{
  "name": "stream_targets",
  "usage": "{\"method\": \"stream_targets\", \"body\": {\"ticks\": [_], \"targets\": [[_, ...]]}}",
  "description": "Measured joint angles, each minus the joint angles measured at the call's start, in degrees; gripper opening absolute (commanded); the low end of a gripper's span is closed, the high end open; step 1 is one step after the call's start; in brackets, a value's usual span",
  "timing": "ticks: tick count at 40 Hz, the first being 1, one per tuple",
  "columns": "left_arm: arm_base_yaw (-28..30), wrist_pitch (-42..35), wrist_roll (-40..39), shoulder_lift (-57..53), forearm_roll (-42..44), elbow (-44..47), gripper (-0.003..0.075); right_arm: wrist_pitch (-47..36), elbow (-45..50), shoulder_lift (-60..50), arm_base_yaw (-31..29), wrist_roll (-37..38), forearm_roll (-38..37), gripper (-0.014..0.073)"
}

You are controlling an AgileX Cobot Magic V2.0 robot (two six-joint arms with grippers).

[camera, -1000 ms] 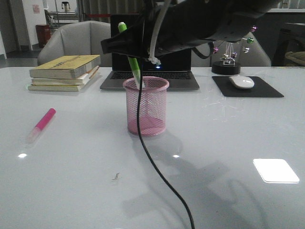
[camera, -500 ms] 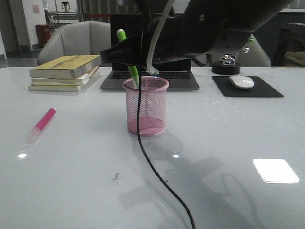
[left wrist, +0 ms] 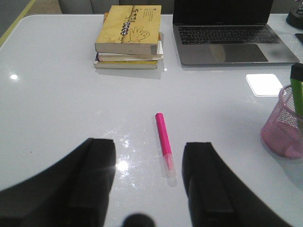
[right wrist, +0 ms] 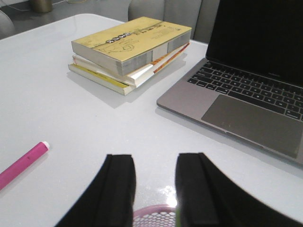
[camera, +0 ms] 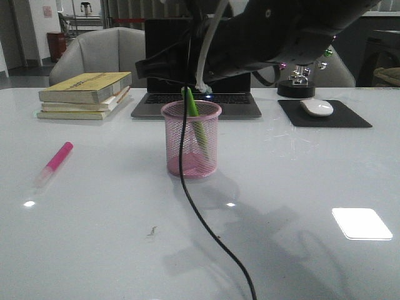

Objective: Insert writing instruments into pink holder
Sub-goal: 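Lower the green marker into the pink holder and open the right gripper, then withdraw the right gripper away from the holder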

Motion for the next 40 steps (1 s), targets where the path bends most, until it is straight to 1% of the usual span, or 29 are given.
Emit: {"method": "stream_targets", "body": {"ticks": [5,10,17,21,24,29,35,40], "targets": [[0.00,0.00,0.00,0.00,0.00,0.00,0.0404,4.06,0.00,-3.69,-2.19,-3.88,0.26,0.0352],[0.00,0.00,0.00,0.00,0.00,0.00,0.0404,10.25,0.00,-9.35,-5.25,-8.69,0.35,0.0352],[0.00,0.00,0.00,0.00,0.00,0.00,0.0404,23.89,0.21,-20.59,-10.73,-10.02,0.35,0.0352],[0.00,-1.01,0.00,0.00,0.00,0.00,0.0404,29.21,1.83,-26.62,-14.31,-10.14,0.35,0.0352],[0.00,-1.86,0.00,0.00,0.00,0.00,0.0404,32.16,4.54,-30.77,-17.35,-10.14,0.35,0.0352],[0.00,-2.90,0.00,0.00,0.00,0.00,0.0404,36.85,12.20,-39.72,-23.29,-10.24,0.35,0.0352],[0.00,-3.15,0.00,0.00,0.00,0.00,0.0405,40.67,19.62,-50.39,-28.92,-10.13,0.35,0.0352],[0.00,-3.15,0.00,0.00,0.00,0.00,0.0405,47.83,22.95,-57.25,-34.23,-9.63,0.35,0.0352]]}}
